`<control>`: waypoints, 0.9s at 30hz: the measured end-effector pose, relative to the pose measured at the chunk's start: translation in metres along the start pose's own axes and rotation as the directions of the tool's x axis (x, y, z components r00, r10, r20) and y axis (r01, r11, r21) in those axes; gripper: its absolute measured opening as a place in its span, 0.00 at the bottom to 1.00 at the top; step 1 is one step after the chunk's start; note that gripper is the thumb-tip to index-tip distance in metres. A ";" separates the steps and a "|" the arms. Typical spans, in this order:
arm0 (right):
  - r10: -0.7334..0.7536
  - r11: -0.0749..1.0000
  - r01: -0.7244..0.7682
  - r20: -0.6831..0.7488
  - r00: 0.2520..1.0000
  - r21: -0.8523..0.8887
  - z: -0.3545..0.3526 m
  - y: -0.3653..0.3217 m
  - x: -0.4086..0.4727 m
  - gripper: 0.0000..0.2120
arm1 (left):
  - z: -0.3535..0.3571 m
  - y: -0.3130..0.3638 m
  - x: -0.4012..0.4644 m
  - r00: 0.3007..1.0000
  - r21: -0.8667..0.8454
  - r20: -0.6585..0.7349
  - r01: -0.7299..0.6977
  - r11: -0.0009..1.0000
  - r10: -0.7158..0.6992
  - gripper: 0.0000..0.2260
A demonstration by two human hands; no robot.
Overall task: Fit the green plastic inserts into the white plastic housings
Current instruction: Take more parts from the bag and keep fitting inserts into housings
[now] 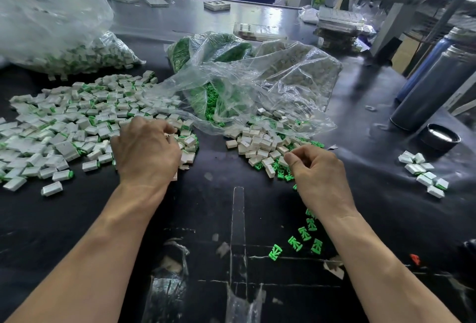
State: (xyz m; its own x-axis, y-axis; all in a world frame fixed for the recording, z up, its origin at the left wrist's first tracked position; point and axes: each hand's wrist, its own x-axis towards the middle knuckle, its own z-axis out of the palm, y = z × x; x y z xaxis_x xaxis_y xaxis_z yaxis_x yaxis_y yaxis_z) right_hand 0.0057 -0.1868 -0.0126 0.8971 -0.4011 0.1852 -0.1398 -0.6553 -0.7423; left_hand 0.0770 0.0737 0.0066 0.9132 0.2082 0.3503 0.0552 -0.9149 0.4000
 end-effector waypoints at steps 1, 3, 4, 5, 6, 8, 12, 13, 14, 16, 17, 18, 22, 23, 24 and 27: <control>0.003 0.999 -0.003 0.020 1.000 -0.034 -0.001 0.000 0.001 0.06 | 0.001 0.001 0.000 1.000 0.010 -0.005 -0.004 1.000 0.004 0.10; 0.005 0.996 -0.001 0.052 0.999 -0.093 -0.001 -0.001 0.001 0.04 | 0.003 0.005 -0.003 0.998 -0.016 -0.029 -0.054 0.998 0.054 0.09; 0.002 0.993 0.005 0.059 0.998 -0.115 -0.001 -0.002 0.000 0.03 | 0.004 0.009 -0.005 0.994 -0.053 -0.046 -0.099 0.994 0.096 0.08; -0.002 0.991 0.010 0.058 0.998 -0.135 -0.001 -0.003 0.000 0.03 | 0.005 0.013 -0.008 0.988 -0.096 -0.059 -0.147 0.984 0.142 0.07; -0.005 0.987 0.014 0.054 0.999 -0.158 -0.002 -0.004 0.000 0.02 | 0.006 0.017 -0.012 0.980 -0.140 -0.062 -0.196 0.971 0.189 0.07; -0.001 0.979 0.012 0.056 0.998 -0.206 -0.004 -0.005 0.000 0.01 | 0.009 0.027 -0.023 0.961 -0.265 -0.020 -0.270 0.926 0.274 0.06; 0.049 0.966 -0.017 0.116 0.992 -0.260 -0.011 -0.006 0.003 0.03 | 0.018 0.045 -0.045 0.883 -0.452 0.184 -0.314 0.835 0.432 0.06; 0.058 0.965 -0.022 0.128 0.990 -0.263 -0.012 -0.006 0.003 0.04 | 0.021 0.049 -0.049 0.859 -0.451 0.205 -0.343 0.824 0.470 0.07; 0.064 0.964 -0.025 0.138 0.988 -0.266 -0.012 -0.007 0.003 0.05 | 0.024 0.053 -0.053 0.841 -0.443 0.207 -0.375 0.814 0.500 0.08; 0.072 0.959 -0.027 0.152 0.986 -0.283 -0.011 -0.009 0.002 0.08 | 0.029 0.059 -0.056 0.819 -0.402 0.191 -0.438 0.804 0.541 0.11; 0.076 0.955 -0.027 0.156 0.985 -0.295 -0.010 -0.009 0.001 0.10 | 0.031 0.061 -0.057 0.809 -0.373 0.187 -0.466 0.802 0.557 0.13; 0.079 0.951 -0.026 0.158 0.984 -0.309 -0.009 -0.010 0.001 0.11 | 0.033 0.063 -0.057 0.797 -0.345 0.194 -0.490 0.800 0.572 0.15; 0.067 0.942 -0.010 0.159 0.985 -0.336 -0.007 -0.012 0.000 0.12 | 0.036 0.063 -0.056 0.755 -0.282 0.251 -0.541 0.792 0.606 0.19; 0.060 0.941 -0.004 0.157 0.986 -0.338 -0.006 -0.012 0.000 0.12 | 0.036 0.063 -0.056 0.746 -0.280 0.253 -0.553 0.785 0.616 0.18; 0.053 0.940 0.002 0.153 0.987 -0.341 -0.006 -0.012 0.000 0.12 | 0.036 0.064 -0.056 0.740 -0.281 0.250 -0.562 0.778 0.624 0.17; 0.033 0.930 0.022 0.143 0.989 -0.366 -0.005 -0.013 0.000 0.09 | 0.036 0.066 -0.055 0.744 -0.300 0.218 -0.565 0.768 0.632 0.11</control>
State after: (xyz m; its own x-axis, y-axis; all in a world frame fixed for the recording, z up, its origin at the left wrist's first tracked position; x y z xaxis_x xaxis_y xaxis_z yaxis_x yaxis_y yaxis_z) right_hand 0.0057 -0.1814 -0.0002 0.9429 -0.3264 0.0667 -0.2634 -0.8529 -0.4508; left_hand 0.0454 -0.0102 -0.0170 0.8020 -0.4987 0.3288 -0.5949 -0.7168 0.3638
